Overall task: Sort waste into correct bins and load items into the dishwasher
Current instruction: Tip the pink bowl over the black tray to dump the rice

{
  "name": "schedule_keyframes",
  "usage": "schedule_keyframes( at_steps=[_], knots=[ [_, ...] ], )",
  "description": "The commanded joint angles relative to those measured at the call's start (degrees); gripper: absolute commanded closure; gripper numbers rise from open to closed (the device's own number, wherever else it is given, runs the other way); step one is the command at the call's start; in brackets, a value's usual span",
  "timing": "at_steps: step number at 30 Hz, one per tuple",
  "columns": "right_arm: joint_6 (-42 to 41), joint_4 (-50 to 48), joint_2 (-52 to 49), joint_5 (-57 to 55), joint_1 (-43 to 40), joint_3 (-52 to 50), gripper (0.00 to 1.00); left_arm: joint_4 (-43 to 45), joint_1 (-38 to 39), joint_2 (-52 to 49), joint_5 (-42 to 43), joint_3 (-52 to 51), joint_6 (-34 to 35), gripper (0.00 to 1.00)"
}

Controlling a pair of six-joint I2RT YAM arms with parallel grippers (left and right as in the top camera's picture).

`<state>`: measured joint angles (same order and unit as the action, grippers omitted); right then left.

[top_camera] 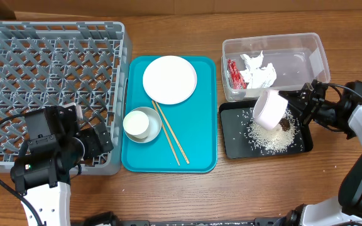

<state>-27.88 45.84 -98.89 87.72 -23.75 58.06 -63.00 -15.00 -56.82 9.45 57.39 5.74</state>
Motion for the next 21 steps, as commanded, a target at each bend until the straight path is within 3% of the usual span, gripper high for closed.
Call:
schedule_keyframes(
  at_steps=[1,7,12,21],
  knots=[
    [-0.9,-0.2,0.6,2.2,-0.1,-0.4,0.96,0.0,-0.2,-0.1,0.7,1.3,-0.8,0.0],
    [1.5,-0.2,0.6,1.4,0.0,-0.4,0.96,0.0,-0.2,-0.1,0.7,1.3,-0.8,0.0],
    [4.9,1.4,0.6,-15.6,2.9,-0.3,0.96,0.1,-0.2,-0.1,0.7,1.3,-0.8,0.0],
    [23.7,7.4,0.6,-22.6,11.3,4.8,0.96,0.2,-0.2,-0.1,0.7,1.3,-0.8,0.0]
  ],
)
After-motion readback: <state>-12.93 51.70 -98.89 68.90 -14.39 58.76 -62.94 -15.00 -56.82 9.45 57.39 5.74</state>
